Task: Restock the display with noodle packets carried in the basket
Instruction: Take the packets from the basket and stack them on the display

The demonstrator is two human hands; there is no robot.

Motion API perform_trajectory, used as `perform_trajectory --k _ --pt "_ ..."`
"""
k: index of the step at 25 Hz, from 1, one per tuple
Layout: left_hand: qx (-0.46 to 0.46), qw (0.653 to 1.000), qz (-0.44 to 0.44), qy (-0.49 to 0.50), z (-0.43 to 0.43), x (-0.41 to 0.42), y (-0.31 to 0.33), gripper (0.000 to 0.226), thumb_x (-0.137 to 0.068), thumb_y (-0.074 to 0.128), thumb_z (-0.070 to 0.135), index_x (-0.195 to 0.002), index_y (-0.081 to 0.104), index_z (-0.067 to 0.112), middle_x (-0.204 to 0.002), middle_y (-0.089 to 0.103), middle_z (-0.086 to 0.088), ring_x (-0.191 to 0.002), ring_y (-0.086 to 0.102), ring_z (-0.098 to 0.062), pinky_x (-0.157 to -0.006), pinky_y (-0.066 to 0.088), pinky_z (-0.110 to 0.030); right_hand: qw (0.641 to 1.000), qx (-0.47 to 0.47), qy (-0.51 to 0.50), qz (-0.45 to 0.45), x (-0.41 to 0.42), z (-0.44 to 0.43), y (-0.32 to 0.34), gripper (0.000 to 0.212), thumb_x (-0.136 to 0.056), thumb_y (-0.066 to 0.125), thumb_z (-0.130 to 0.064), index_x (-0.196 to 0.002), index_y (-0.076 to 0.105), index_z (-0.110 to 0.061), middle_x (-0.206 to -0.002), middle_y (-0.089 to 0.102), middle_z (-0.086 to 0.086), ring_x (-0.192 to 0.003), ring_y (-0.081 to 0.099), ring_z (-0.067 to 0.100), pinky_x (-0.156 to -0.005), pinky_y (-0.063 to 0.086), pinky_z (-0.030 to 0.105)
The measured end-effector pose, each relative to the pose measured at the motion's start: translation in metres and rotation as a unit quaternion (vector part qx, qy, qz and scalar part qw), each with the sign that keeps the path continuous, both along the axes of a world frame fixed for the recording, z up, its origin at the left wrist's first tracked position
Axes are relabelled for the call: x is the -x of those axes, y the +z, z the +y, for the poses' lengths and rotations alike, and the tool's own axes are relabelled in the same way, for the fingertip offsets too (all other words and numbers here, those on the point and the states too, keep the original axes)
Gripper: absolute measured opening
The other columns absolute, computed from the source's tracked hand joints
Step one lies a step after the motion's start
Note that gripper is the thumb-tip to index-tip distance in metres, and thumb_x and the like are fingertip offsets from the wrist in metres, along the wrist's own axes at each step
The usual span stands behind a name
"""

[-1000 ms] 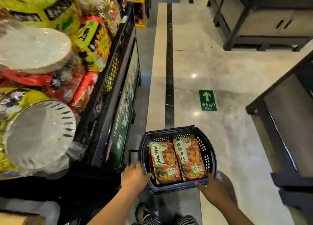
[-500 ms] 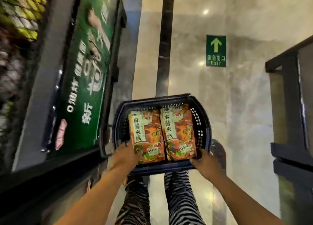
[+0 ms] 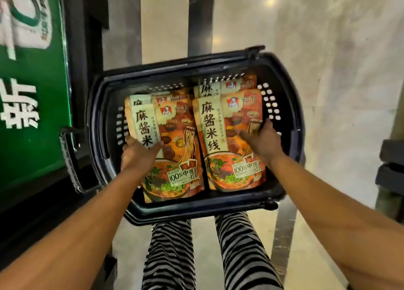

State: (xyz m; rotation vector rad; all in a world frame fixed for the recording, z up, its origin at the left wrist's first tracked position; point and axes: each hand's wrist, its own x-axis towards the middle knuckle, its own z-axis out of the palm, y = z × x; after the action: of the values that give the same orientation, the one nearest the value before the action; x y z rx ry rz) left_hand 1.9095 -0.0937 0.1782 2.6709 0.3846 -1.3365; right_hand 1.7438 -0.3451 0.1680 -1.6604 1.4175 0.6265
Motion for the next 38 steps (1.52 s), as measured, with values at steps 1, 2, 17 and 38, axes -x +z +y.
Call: perform_trajectory --k 1,2,17,38 --pt "0.005 1.0 -0.013 0.024 0.001 0.0 -0.01 0.099 -0.082 0.066 0.062 -0.147 0.019 0.003 -0.144 0.04 -0.024 -0.124 0.048 -0.042 -0.096 0.049 -0.052 1.0 -0.006 -0.015 -0.001 -0.002 0.002 -0.011 0.099 -0.072 0.075 -0.058 -0.143 0.032 -0.004 -0.136 0.054 0.018 -0.126 0.049 0.038 -0.104 0.042 0.048" --pt "0.007 0.998 -0.039 0.041 0.0 0.001 -0.017 0.1 -0.08 0.066 0.065 -0.144 0.023 0.002 -0.144 0.039 -0.023 -0.126 0.045 -0.041 -0.098 0.047 -0.053 1.0 -0.002 -0.024 -0.006 -0.004 0.004 -0.016 0.093 -0.073 0.076 -0.057 -0.139 0.036 -0.005 -0.134 0.055 0.017 -0.125 0.05 0.037 -0.103 0.043 0.047" --pt "0.222 0.942 0.119 0.224 -0.036 0.007 0.031 0.059 -0.088 0.072 0.032 -0.138 0.053 0.007 -0.129 0.059 -0.003 -0.123 0.051 -0.021 -0.103 0.037 -0.031 0.977 -0.011 -0.175 -0.124 -0.015 0.033 0.031 0.057 -0.075 0.083 -0.015 -0.123 0.053 -0.004 -0.114 0.066 0.003 -0.097 0.064 0.018 -0.083 0.05 0.028" --pt "0.423 0.825 0.042 0.372 0.173 0.096 0.392 0.065 -0.055 0.093 0.035 -0.108 0.071 0.004 -0.102 0.074 -0.021 -0.091 0.073 -0.035 -0.073 0.061 -0.037 0.915 -0.317 -0.008 -0.249 -0.051 0.119 0.365 0.108 -0.019 0.098 -0.041 -0.117 0.066 -0.009 -0.105 0.074 0.015 -0.095 0.071 0.037 -0.091 0.052 0.058"
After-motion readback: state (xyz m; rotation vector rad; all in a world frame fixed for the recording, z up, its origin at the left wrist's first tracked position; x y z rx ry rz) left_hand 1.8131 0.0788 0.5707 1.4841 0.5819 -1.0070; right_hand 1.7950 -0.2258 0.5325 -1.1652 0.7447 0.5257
